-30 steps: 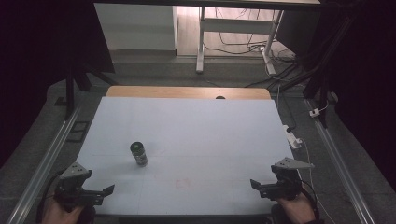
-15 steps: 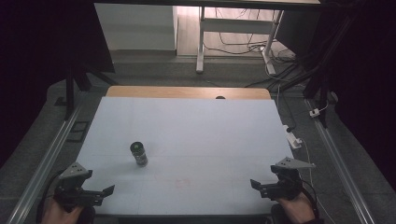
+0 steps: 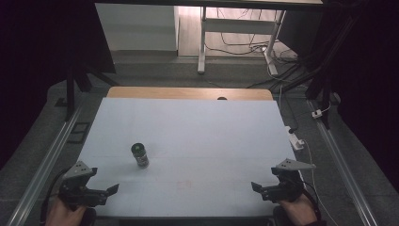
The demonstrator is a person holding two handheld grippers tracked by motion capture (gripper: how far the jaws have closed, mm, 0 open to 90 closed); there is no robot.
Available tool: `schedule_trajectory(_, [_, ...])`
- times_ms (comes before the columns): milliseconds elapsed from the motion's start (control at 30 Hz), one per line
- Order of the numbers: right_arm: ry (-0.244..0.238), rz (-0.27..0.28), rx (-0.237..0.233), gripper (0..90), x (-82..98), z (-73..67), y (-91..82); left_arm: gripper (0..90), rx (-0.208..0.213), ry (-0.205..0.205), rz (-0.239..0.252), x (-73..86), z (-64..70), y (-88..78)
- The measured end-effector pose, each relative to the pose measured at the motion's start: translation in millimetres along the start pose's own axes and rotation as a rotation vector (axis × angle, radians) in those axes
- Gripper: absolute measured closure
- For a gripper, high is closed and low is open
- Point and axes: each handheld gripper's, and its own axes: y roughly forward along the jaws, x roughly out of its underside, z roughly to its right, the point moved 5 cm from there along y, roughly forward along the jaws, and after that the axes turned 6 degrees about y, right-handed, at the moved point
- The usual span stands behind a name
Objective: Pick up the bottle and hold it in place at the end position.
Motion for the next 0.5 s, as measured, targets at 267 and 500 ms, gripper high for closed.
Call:
schedule_trajectory(267, [-0.001, -0.002, -0.003, 0.0, 0.0, 0.1, -0.1, 0.0, 0.012, 0.022, 0.025, -5.3, -2.2, 5.2])
schedule_trajectory(500, [-0.002, -0.004, -0.004, 0.0, 0.0, -0.1, 0.4, 0.0, 0.027, 0.047, 0.051, -11.7, -3.0, 12.7])
